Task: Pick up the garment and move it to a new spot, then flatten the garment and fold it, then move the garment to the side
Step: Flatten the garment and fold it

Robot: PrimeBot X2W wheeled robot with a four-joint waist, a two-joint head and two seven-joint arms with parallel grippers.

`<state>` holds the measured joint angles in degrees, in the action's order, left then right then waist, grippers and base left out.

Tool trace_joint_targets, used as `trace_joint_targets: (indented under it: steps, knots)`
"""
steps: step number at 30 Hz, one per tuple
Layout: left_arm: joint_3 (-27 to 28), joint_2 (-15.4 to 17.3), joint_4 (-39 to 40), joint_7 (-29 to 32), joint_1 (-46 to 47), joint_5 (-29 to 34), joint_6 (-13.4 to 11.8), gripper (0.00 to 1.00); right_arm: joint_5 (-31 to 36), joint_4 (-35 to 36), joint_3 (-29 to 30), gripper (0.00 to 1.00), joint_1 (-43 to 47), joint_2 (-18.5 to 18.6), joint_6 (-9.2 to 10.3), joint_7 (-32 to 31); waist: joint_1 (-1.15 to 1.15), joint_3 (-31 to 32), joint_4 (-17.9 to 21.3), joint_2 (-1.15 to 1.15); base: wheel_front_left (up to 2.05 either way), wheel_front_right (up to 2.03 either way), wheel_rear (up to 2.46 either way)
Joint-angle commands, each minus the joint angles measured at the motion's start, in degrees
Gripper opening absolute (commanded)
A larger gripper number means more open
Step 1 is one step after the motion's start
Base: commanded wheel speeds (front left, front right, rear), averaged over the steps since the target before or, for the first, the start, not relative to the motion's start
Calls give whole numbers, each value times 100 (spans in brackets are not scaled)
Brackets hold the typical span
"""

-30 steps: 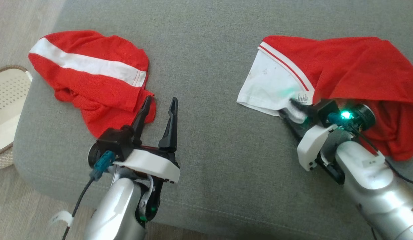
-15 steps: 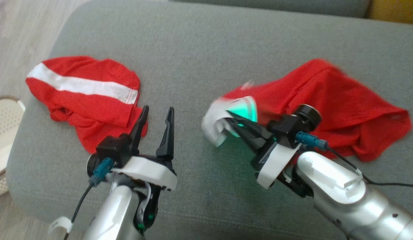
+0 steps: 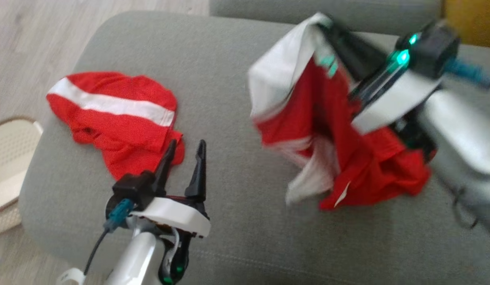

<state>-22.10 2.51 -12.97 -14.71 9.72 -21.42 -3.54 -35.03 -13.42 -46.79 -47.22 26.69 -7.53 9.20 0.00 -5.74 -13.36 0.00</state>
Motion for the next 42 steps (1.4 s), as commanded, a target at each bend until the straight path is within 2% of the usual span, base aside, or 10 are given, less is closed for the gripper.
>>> trace_joint_targets:
  steps: [1, 5, 6, 7, 11, 14, 22, 30, 35, 42]
  knots:
    - [107, 37, 220, -29, 303, -34, -10, 100, -1, -25, 87, 0, -307, 91, 4, -104, 0, -204, -210, 0, 0, 0, 0]
    - [-116, 37, 286, -29, 450, -107, -74, 100, -22, -1100, 91, 0, -1017, 330, 4, -498, 0, -515, -535, 0, 0, 0, 0]
    - [-167, 37, 304, -29, 485, -132, -93, 100, 58, -1473, 99, 63, -1213, 392, 4, -573, 0, -589, -606, 0, 0, 0, 0]
    - [-217, 37, 324, -29, 517, -161, -113, 100, 152, -1869, 144, 100, -1403, 432, 4, -595, 0, -655, -670, 0, 0, 0, 0]
    - [-358, 37, 401, -29, 602, -257, -206, 100, 661, -3396, 359, 100, -2035, 388, 4, -673, 0, -866, -814, 0, 0, 0, 0]
    - [-379, 37, 438, -29, 625, -292, -279, 100, 856, -4116, 502, 100, -2280, 154, 4, -589, 0, -946, -783, 0, 0, 0, 0]
    - [-257, 37, 417, -29, 680, -239, -317, 100, 685, -4620, 594, 100, -2059, -348, 4, 223, 0, -753, -347, 0, 0, 0, 0]
    - [120, 37, 462, -29, 614, -81, -237, 100, 341, -4055, 956, 100, -1287, -544, 4, 569, 0, -348, 287, 0, 0, 0, 0]
    - [405, 37, 502, -29, 493, 5, -186, 100, 486, -2993, 1659, 100, -337, -592, 4, 577, 0, -126, 656, 0, 0, 0, 0]
    - [704, 37, 543, -29, 298, 102, -74, 100, 1331, -1467, 2751, 100, 1469, -914, 4, 579, 0, 78, 1052, 0, 0, 0, 0]
